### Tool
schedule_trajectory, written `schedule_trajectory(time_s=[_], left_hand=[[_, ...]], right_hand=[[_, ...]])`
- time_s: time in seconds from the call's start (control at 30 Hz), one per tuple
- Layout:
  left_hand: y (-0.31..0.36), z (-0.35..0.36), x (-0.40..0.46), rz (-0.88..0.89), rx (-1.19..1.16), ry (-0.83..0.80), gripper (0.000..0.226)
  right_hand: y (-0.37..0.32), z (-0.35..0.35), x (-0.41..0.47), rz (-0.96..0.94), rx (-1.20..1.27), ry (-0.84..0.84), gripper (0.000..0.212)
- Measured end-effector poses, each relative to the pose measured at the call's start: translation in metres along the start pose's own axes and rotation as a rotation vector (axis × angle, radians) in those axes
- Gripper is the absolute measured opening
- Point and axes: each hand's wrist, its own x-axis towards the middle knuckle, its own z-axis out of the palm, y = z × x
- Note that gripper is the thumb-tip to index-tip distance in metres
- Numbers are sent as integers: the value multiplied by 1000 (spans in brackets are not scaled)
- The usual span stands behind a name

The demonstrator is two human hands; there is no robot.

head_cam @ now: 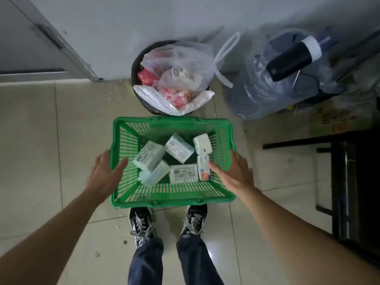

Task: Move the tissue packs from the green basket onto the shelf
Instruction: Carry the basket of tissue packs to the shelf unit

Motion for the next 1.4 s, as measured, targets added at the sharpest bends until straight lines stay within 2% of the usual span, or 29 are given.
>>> schedule_trajectory(time_s=[0.07,0.2,0.27,0.37,0.43,0.67,1.0,1.2,1.4], left_hand=[[-15,14,15,-69,-30,66,95],[-47,43,49,-138,-36,106,82],[-57,52,67,-174,-54,108,73],[-70,64,86,-188,-67,145,54],[-73,67,93,-189,-69,208,49],[-66,60,91,-224,-49,287,62],[-53,40,57,-132,-71,436,66],[-43,12,30,-111,-92,493,63],[-10,-36,-4,-82,-102,511,60]], right_hand=[[5,12,19,46,87,48,114],[22,39,55,146,202,114,123],[28,50,71,205,260,139,120],[37,60,90,252,441,226,83],[40,61,95,245,487,270,61],[42,51,94,187,377,316,41],[35,31,58,227,447,434,35],[23,1,36,169,494,459,33],[11,-37,0,200,474,426,36]])
